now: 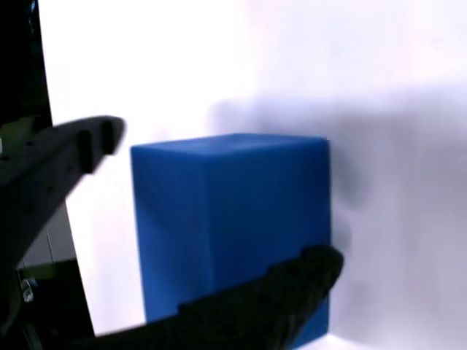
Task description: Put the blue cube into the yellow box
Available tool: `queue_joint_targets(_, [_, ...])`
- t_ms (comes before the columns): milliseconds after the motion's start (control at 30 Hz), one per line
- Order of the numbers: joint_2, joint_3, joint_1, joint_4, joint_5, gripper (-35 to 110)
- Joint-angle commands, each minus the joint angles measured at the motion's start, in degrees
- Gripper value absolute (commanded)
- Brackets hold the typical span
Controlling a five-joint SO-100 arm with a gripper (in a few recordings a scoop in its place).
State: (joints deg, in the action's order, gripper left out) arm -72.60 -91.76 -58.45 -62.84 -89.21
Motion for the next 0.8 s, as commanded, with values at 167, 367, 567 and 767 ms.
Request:
queue_joint_targets(167, [-1.85,4.75,-2.37,-0.35,0.53,38])
queue_joint_targets(367, [-1.76,4.31,-2.99,-1.23,0.18,33])
queue_joint_targets(567, [-2.37,3.78,-2.99,-1.49,0.44,23])
queue_joint_targets(767, [-4.39,1.49,-2.02,-1.05,0.0,16])
